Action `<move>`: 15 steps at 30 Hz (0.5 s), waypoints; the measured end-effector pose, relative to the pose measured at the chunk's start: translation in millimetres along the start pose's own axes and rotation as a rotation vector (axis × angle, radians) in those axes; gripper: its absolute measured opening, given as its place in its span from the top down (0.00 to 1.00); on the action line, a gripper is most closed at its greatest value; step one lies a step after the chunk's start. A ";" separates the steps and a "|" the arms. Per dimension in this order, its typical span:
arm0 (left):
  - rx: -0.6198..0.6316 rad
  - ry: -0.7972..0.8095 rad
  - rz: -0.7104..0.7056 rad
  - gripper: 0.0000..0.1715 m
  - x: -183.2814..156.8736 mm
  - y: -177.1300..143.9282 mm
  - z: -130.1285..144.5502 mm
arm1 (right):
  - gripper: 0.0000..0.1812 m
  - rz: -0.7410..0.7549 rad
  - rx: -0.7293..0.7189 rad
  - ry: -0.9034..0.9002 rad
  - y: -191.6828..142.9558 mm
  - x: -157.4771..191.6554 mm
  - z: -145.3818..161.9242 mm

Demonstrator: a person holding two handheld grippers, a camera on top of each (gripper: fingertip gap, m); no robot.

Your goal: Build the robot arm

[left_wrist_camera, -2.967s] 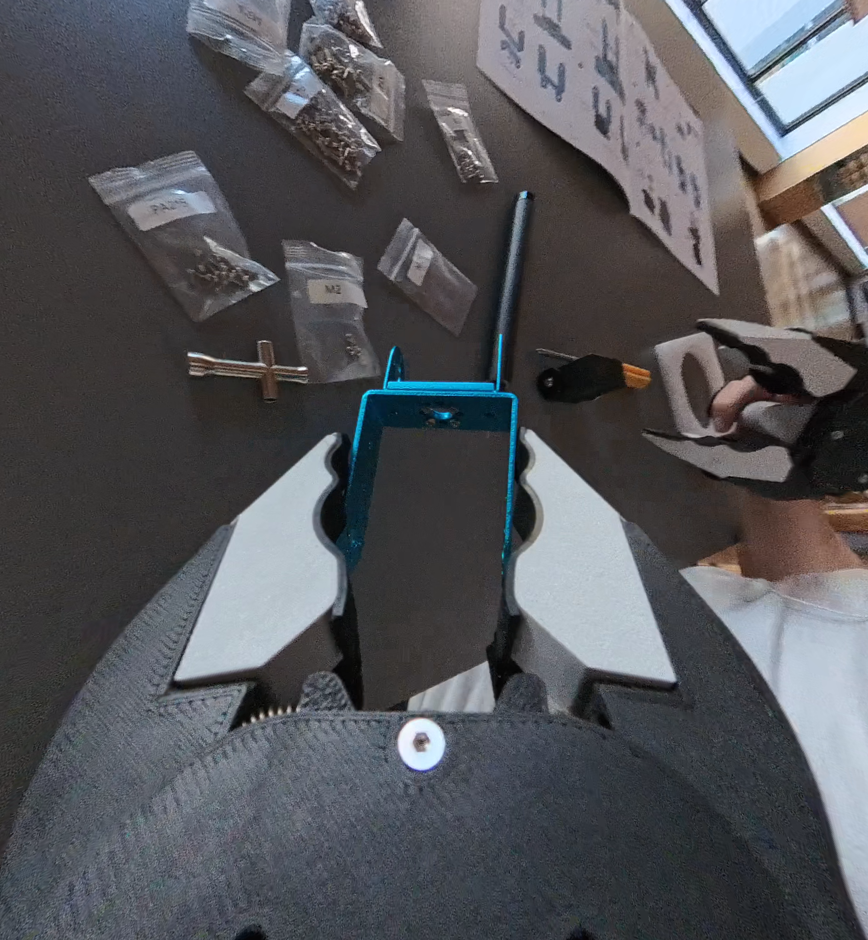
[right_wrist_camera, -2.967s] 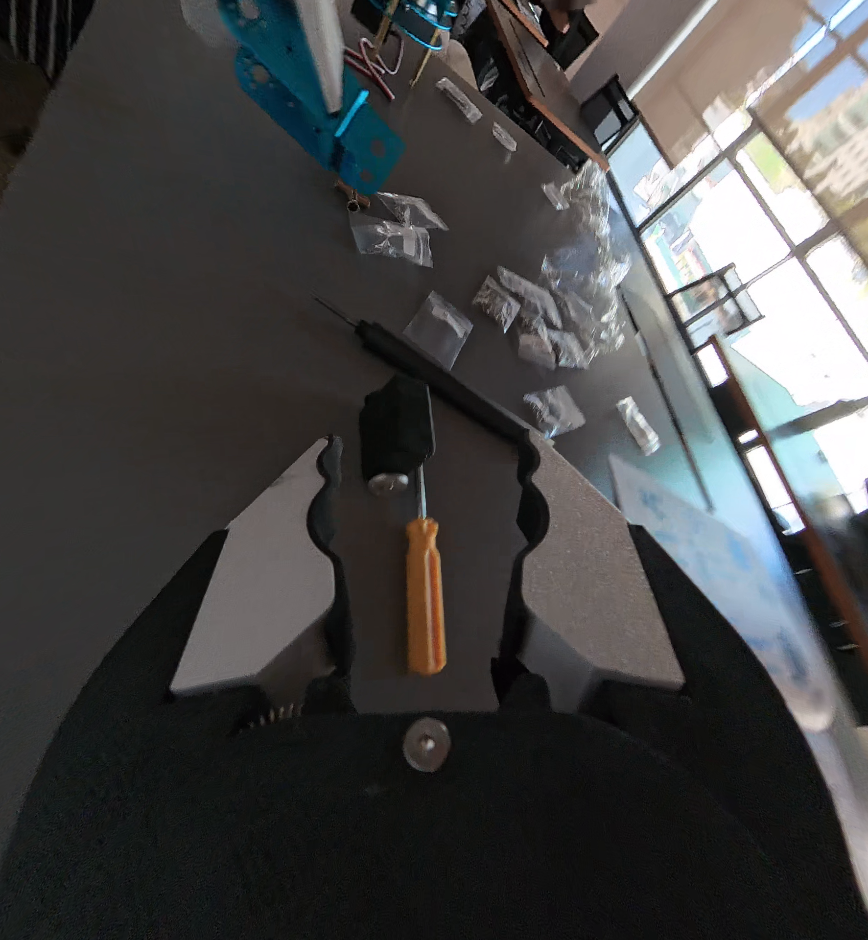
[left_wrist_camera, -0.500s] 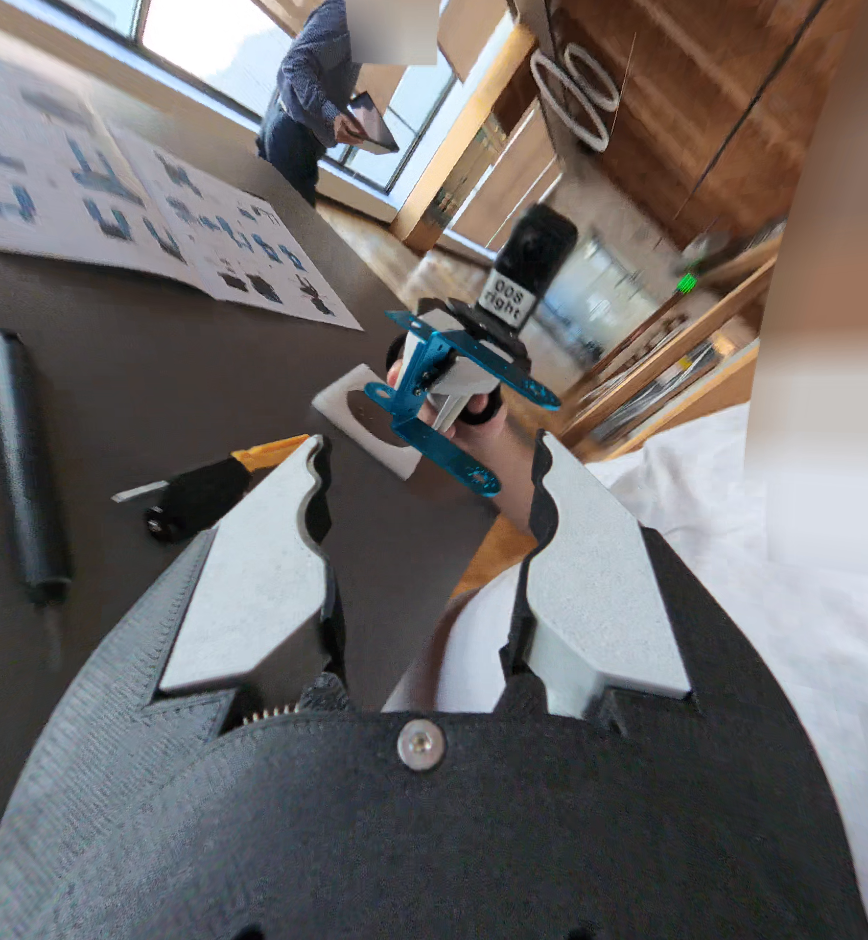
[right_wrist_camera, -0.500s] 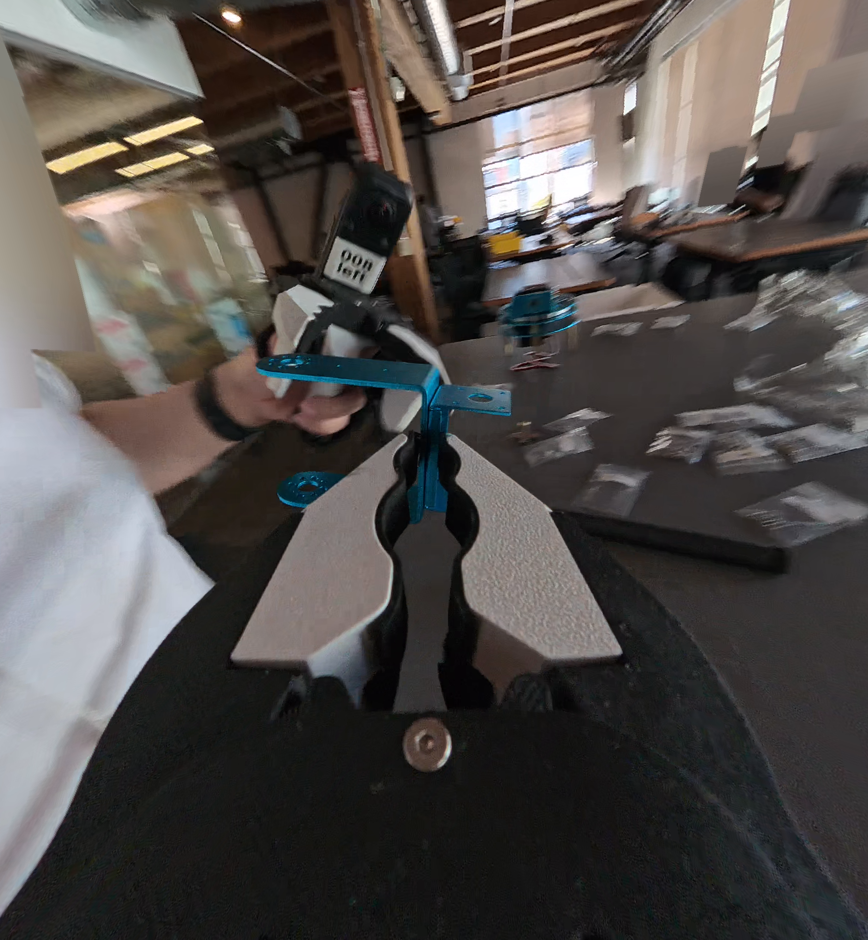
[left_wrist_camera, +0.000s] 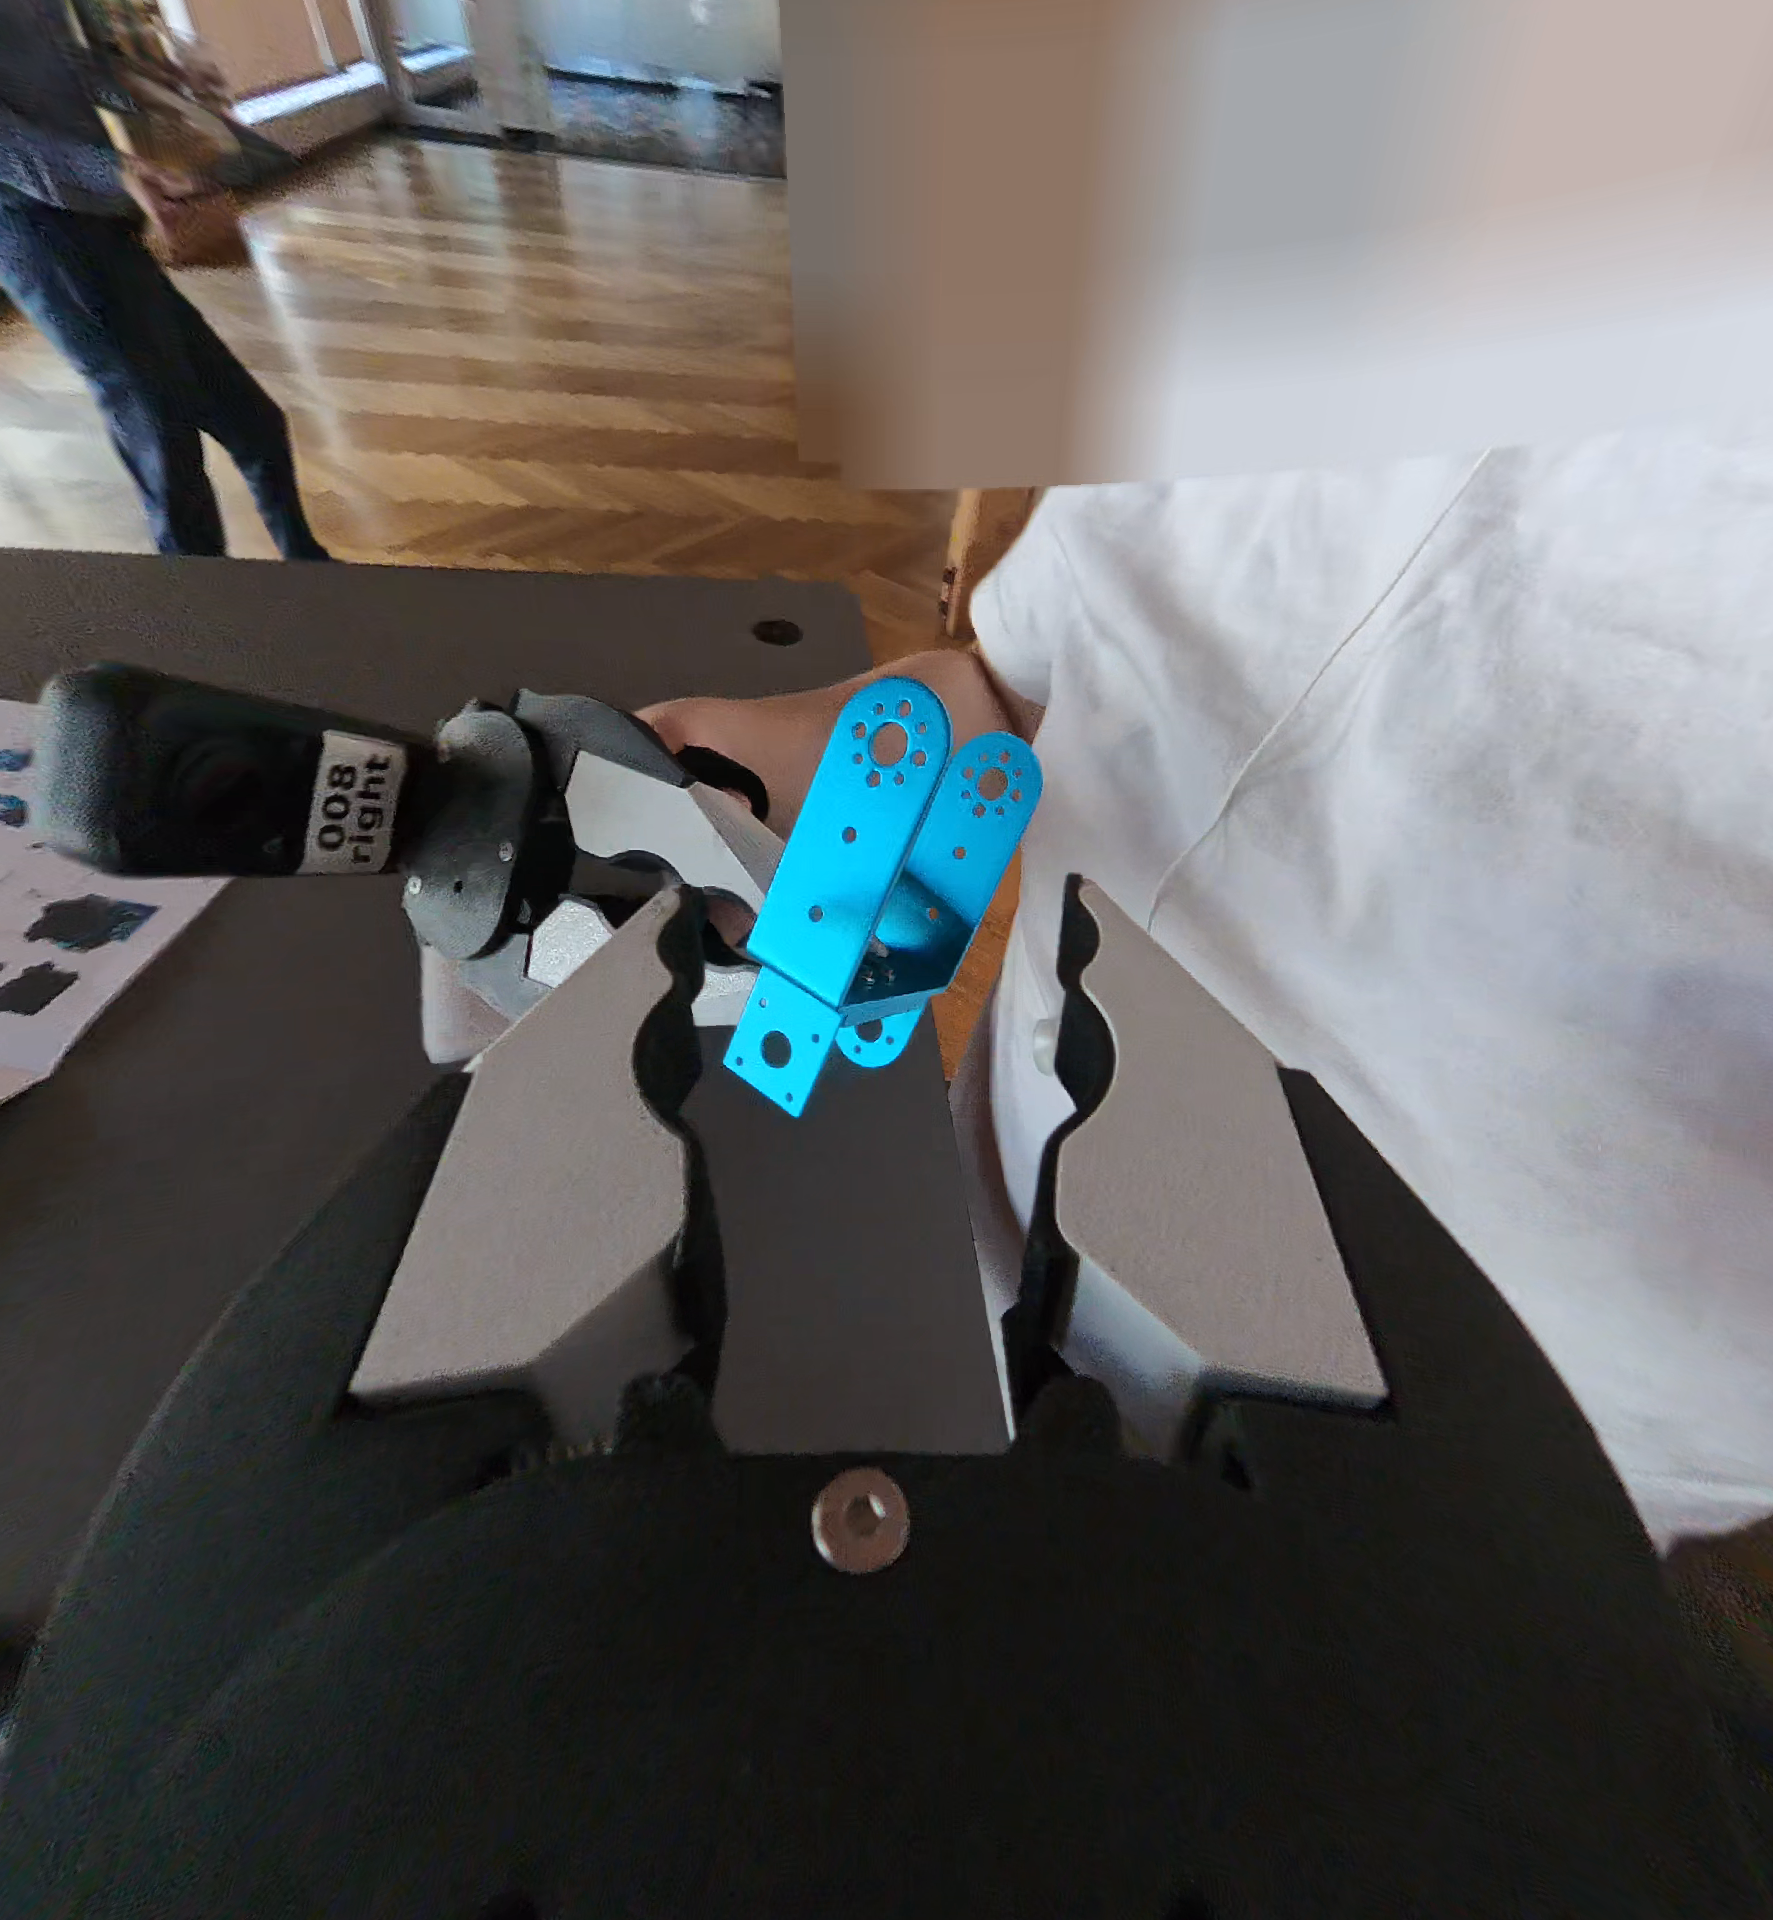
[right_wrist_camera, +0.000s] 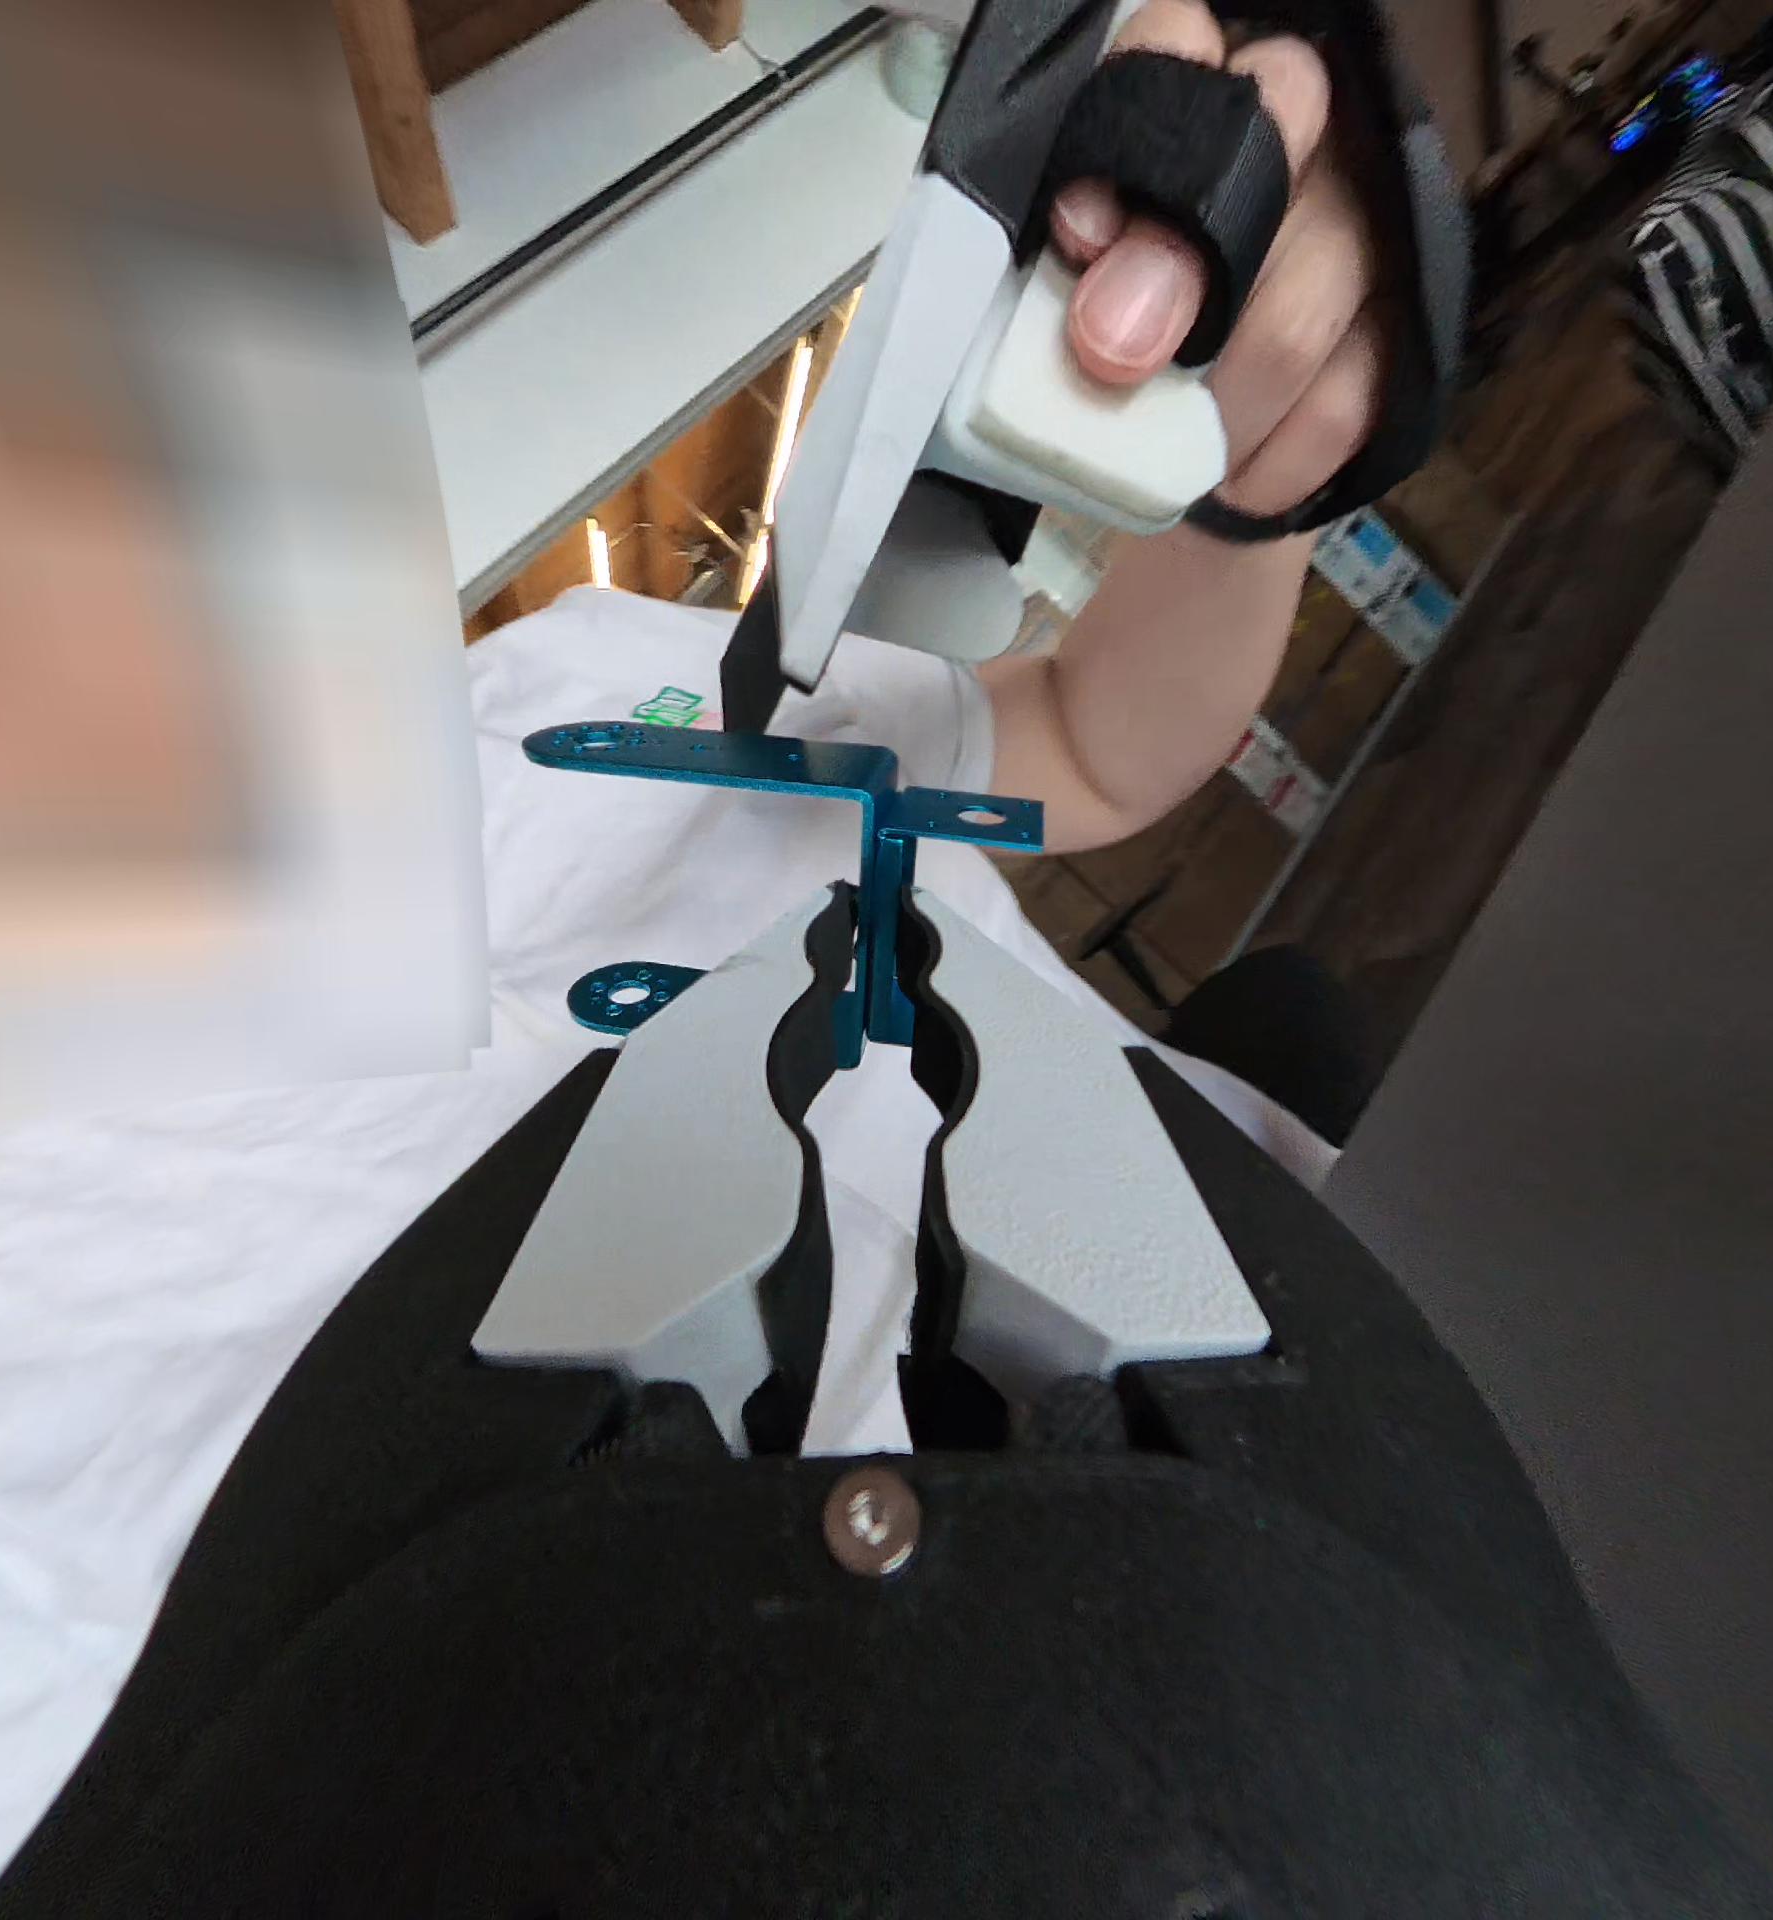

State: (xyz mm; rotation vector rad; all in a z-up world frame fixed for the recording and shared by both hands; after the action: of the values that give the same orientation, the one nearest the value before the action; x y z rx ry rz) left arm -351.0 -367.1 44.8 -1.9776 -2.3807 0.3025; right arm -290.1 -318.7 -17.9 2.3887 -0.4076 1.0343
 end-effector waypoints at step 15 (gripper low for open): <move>0.179 -0.059 0.367 0.78 2.9 43.9 12.8 | 0.97 -0.162 0.049 0.221 0.8 -3.7 14.0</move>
State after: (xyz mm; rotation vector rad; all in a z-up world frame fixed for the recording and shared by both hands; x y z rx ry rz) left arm -310.9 -358.3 24.5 -2.3326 -1.9255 0.5692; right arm -284.7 -326.9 -28.6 2.2744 -0.1088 1.2275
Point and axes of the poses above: each gripper's, where its closed fingertips meet, y out along the fingers, z out of its underside, x = y × z across the jaws, the point moved 5 cm from there along -y, back along the fingers, and after that the axes turned 7 degrees about -x, right-handed, at the moved point
